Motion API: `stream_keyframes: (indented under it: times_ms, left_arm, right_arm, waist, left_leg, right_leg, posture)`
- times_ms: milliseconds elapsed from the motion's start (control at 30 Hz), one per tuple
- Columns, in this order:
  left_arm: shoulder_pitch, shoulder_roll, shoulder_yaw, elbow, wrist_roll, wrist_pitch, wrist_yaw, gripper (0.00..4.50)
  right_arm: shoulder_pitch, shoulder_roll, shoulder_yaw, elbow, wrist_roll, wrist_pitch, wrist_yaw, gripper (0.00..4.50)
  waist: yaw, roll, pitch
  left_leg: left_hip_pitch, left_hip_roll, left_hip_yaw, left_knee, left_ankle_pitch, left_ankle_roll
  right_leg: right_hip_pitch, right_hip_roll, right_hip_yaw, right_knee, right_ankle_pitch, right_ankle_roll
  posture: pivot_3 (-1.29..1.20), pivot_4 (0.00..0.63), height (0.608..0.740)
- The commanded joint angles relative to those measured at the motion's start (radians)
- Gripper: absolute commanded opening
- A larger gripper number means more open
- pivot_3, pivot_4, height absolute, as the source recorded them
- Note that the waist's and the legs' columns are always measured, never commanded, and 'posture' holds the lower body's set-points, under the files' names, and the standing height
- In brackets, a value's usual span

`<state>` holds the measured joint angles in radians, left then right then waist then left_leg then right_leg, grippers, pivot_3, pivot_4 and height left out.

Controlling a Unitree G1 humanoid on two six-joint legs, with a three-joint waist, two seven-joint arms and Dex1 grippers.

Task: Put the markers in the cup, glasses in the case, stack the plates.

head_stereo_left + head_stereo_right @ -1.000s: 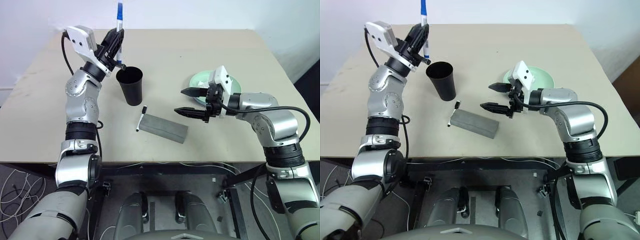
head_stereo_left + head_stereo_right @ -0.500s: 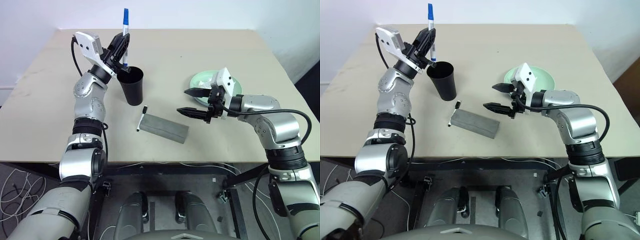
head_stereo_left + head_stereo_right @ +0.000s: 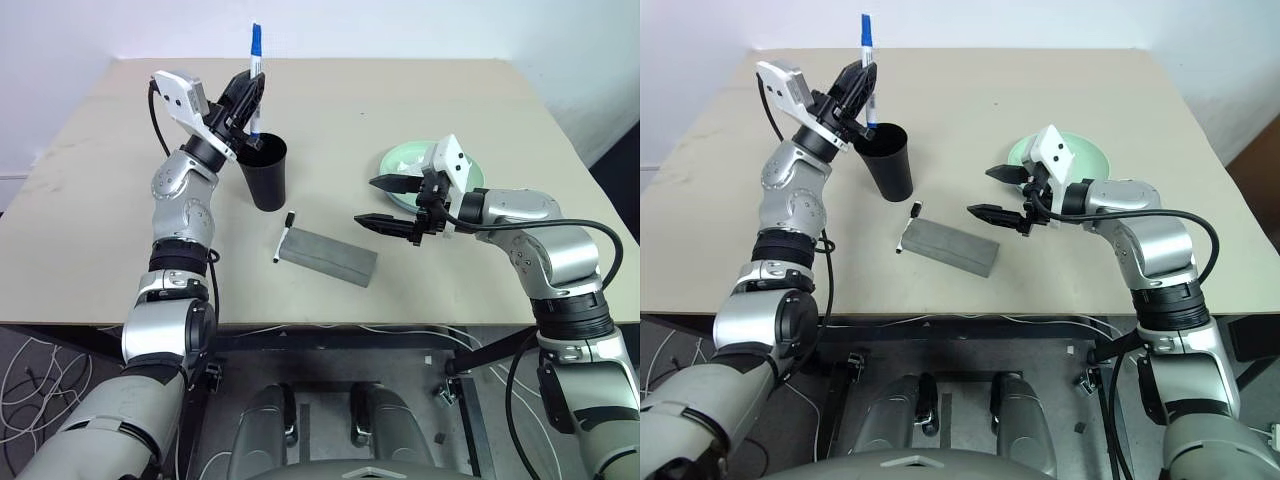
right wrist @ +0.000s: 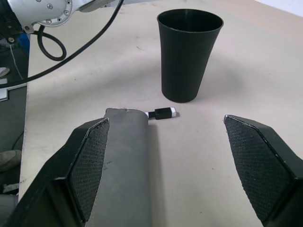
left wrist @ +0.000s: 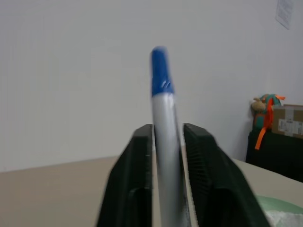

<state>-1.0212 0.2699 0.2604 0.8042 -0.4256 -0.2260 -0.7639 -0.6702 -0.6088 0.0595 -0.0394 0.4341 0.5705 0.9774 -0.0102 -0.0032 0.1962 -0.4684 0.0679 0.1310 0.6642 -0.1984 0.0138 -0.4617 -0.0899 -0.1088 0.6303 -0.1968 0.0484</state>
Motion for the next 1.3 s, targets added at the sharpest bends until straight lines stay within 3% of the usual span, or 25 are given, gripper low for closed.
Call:
stream_keyframes:
  times_ms: [33, 200, 233, 1133, 1300]
  left_arm:
    - [0.003, 0.001, 0.016, -0.039, -0.012, -0.026, -0.013, 2.59]
    - [0.008, 0.002, 0.02, -0.05, -0.018, -0.028, -0.014, 4.3]
    - [0.01, 0.001, 0.02, -0.056, -0.019, -0.026, -0.014, 4.43]
    - [0.211, 0.045, 0.004, -0.46, -0.053, 0.216, 0.086, 4.43]
    - [0.297, 0.106, 0.003, -0.629, -0.066, 0.374, 0.137, 4.43]
  right_arm:
    - [-0.001, -0.013, -0.022, -0.028, -0.008, -0.026, -0.003, 4.09]
    - [-0.005, -0.005, -0.023, -0.027, -0.011, -0.026, -0.003, 4.09]
    - [-0.004, -0.004, -0.023, -0.028, -0.011, -0.026, -0.002, 4.09]
    - [-0.017, 0.02, -0.023, -0.001, -0.006, -0.034, 0.01, 4.09]
    - [-0.012, 0.011, -0.03, -0.001, -0.008, -0.032, 0.014, 4.09]
  waist:
    - [0.0, 0.0, 0.0]
    - [-0.001, 0.0, 0.0]
    - [0.0, 0.0, 0.0]
    - [0.0, 0.0, 0.0]
    - [-0.004, 0.0, 0.0]
  left_leg:
    - [0.0, 0.0, 0.0, 0.0, 0.0, 0.0]
    - [0.0, 0.0, 0.0, 0.0, 0.0, 0.0]
    - [0.0, 0.0, 0.0, 0.0, 0.0, 0.0]
    - [0.002, 0.0, 0.0, 0.001, 0.0, 0.0]
    - [0.002, 0.0, 0.0, 0.001, 0.0, 0.0]
  right_leg:
    - [0.0, 0.0, 0.0, 0.0, 0.0, 0.0]
    - [0.0, 0.0, 0.0, 0.0, 0.0, 0.0]
    - [0.0, 0.0, 0.0, 0.0, 0.0, 0.0]
    - [0.002, 0.0, 0.0, 0.001, 0.0, 0.0]
    - [0.002, 0.0, 0.0, 0.001, 0.0, 0.0]
  posture:
    - [0.0, 0.15, 0.713]
    - [0.0, 0.15, 0.713]
    - [0.0, 0.15, 0.713]
    - [0.0, 0.15, 0.713]
    - [0.0, 0.15, 0.713]
